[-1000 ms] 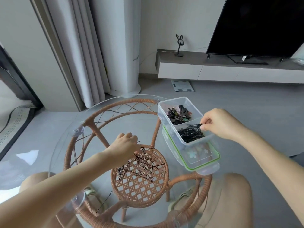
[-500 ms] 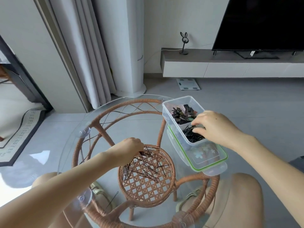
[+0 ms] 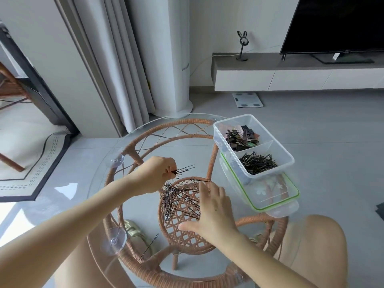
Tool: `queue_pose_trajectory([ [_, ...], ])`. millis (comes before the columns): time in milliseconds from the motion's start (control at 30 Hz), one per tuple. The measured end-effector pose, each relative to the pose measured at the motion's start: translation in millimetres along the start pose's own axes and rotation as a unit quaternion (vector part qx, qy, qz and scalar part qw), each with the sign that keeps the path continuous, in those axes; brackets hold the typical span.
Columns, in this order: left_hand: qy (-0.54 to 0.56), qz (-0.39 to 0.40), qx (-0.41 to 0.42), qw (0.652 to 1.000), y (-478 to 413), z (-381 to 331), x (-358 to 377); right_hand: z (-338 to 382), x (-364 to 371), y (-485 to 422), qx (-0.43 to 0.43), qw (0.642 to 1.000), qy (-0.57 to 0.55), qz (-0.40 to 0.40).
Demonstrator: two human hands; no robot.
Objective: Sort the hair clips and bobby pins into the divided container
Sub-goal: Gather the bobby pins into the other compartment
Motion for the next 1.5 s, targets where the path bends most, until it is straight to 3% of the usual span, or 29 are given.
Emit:
queue_pose_trajectory([
  [200,0.038,-0.042,-0.021,0.998,2.5,-2.0,-10.1,26.4,3.5,-21.2,-0.028,0.999,-0.026,-0.022],
  [500,0.058,-0.064,-0.021,0.996,4.5,-9.3,-21.1,44.7,-4.2,-29.4,-0.11,0.994,-0.013,0.023],
  [633,0.087,-0.064,-0.034,0.994,6.4,-13.4,-27.3,43.4,-6.7,-39.9,-0.07,0.995,-0.063,0.044],
  [767,0.192,-0.049,-0.065,0.978,8.2,-10.9,-28.2,29.2,-14.9,-44.1,0.012,0.985,-0.17,0.03],
  [867,0.256,-0.046,-0.089,0.962,8.0,-7.0,-29.8,14.6,-31.0,-40.8,0.064,0.949,-0.307,0.028],
  [1000,0.35,-0.049,-0.117,0.928,3.4,-8.0,-33.6,-3.7,-55.9,-36.0,0.127,0.859,-0.495,0.04],
  [1200,0.449,-0.028,-0.146,0.881,-14.8,-38.7,-33.5,-69.3,-106.0,-37.2,0.218,0.781,-0.581,-0.061],
  [1267,0.434,-0.018,-0.152,0.888,-23.9,-58.5,-28.7,-103.1,-109.1,-39.3,0.283,0.76,-0.574,-0.114],
  [1367,0.348,-0.007,-0.129,0.929,-43.5,-99.2,-19.1,-137.8,-102.8,-40.1,0.367,0.725,-0.561,-0.158],
  [1500,0.214,0.002,-0.078,0.974,-76.8,-156.0,0.8,-151.6,-93.5,-41.4,0.406,0.681,-0.584,-0.174],
])
Point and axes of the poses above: each hand's wrist, its own y-axis away from the middle knuckle, its own x-axis out of the palm, z = x × y, the point moved 5 cm from there along -y, towards the middle knuckle, and after that the axes turned 6 degrees about -z, right-handed, at the moved point
